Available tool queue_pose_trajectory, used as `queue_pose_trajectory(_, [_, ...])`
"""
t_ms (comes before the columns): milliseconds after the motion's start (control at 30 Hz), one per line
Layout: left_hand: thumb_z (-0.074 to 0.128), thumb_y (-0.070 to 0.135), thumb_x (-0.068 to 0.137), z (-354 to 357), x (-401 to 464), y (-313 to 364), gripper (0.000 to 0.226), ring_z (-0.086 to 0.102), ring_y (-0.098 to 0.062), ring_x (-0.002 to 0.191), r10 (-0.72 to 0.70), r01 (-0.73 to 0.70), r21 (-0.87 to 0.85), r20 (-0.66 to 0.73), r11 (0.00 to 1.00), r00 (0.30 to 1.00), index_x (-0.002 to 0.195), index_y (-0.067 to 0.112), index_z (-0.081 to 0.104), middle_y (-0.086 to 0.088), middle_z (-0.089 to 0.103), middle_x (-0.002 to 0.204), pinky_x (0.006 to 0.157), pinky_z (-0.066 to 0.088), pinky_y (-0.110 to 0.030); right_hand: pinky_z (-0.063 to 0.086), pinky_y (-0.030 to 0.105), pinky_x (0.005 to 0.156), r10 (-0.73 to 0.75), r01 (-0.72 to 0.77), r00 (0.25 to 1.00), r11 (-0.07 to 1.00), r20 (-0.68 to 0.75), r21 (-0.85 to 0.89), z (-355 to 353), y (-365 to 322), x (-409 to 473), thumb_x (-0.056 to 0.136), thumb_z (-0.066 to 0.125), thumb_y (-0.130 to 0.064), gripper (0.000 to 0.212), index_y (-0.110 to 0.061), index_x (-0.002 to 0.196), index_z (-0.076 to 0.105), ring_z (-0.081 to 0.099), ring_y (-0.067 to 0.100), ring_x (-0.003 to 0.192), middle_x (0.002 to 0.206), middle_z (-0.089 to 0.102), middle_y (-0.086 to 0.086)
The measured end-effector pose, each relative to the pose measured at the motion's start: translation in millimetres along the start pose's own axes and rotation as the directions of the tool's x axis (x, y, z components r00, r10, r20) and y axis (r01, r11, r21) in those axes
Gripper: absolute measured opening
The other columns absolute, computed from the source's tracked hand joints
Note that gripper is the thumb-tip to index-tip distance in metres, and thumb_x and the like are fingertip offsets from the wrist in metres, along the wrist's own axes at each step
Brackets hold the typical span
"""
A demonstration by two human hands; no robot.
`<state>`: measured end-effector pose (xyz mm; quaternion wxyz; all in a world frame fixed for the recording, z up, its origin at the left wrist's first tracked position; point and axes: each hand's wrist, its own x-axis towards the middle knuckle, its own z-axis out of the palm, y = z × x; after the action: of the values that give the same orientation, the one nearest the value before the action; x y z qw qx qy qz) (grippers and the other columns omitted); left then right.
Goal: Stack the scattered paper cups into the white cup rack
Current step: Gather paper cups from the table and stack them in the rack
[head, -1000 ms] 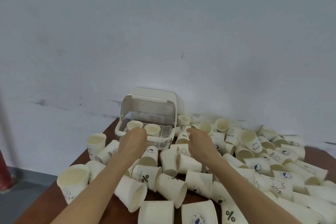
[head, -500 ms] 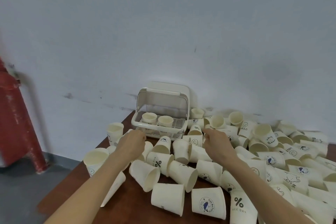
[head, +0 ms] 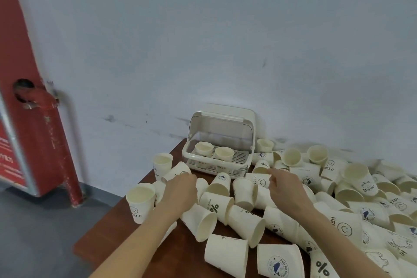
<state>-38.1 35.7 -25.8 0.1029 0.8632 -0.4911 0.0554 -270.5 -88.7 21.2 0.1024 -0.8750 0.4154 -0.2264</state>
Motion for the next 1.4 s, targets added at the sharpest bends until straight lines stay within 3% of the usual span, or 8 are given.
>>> queue_pose_trajectory(233, [0.046,0.011,0.092,0.1,15.9,-1.3,0.013,0.058,-0.021,0.093,0.02,-0.019,0.081,-0.015,0.997,1.0,0.102,0.014,0.055,-0.004,0.059,0.104,0.066,0.036,-0.03,0.051,0.041,0.079,0.001,-0.001,1.0,1.0,0.009,-0.004,-4.0,-1.9,-4.6,0.089,0.043,0.001,0.044,-0.019,0.123,0.061,0.058,0.024,0.09,0.092,0.065,0.006])
queue_pose_trajectory(367, [0.05,0.009,0.092,0.6,45.1,-6.3,0.024,0.058,-0.021,0.098,0.019,-0.017,0.134,-0.018,0.991,1.0,0.114,0.016,0.055,-0.005,0.06,0.11,0.071,0.044,-0.03,0.05,0.036,0.081,-0.003,0.004,1.0,1.0,0.016,-0.025,-5.6,0.7,-5.6,0.091,0.042,-0.003,0.044,-0.021,0.128,0.058,0.058,0.022,0.095,0.101,0.065,0.004])
queue_pose_trajectory(667, [0.046,0.02,0.097,15.5,81.3,-15.8,0.026,0.057,-0.021,0.108,0.088,-0.103,0.442,0.054,0.891,0.995,0.121,0.016,0.054,-0.005,0.061,0.119,0.086,0.043,-0.03,0.047,0.029,0.084,0.028,-0.023,0.998,0.994,0.051,-0.102,-5.9,18.3,-0.3,0.095,0.041,-0.008,0.044,-0.02,0.135,0.052,0.058,0.02,0.102,0.11,0.063,0.002])
queue_pose_trajectory(900, [0.05,0.021,0.096,19.5,84.1,-16.0,0.023,0.057,-0.02,0.107,0.096,-0.139,0.467,0.114,0.873,0.989,0.117,0.016,0.06,-0.005,0.061,0.117,0.084,0.041,-0.029,0.044,0.027,0.083,0.027,-0.019,0.996,0.995,0.08,-0.098,2.4,16.6,1.0,0.095,0.04,-0.007,0.045,-0.019,0.137,0.05,0.056,0.019,0.103,0.111,0.062,0.0])
queue_pose_trajectory(1133, [0.047,0.007,0.093,-1.4,78.2,-1.1,0.026,0.06,-0.023,0.104,0.176,-0.184,0.413,0.056,0.892,0.983,0.114,0.012,0.061,-0.006,0.063,0.113,0.08,0.046,-0.032,0.047,0.031,0.087,0.016,-0.008,0.996,0.996,0.093,-0.089,12.9,9.1,2.3,0.095,0.04,-0.008,0.045,-0.019,0.137,0.051,0.057,0.02,0.107,0.117,0.062,0.001])
queue_pose_trajectory(1400, [0.054,0.004,0.088,-30.2,65.5,19.0,0.029,0.057,-0.023,0.107,0.223,-0.183,0.357,-0.073,0.916,0.972,0.116,0.011,0.055,-0.007,0.06,0.117,0.072,0.04,-0.03,0.047,0.033,0.088,-0.003,0.01,0.996,0.997,0.09,-0.078,12.4,4.6,-4.3,0.095,0.039,-0.009,0.043,-0.019,0.136,0.051,0.057,0.02,0.106,0.116,0.062,0.001])
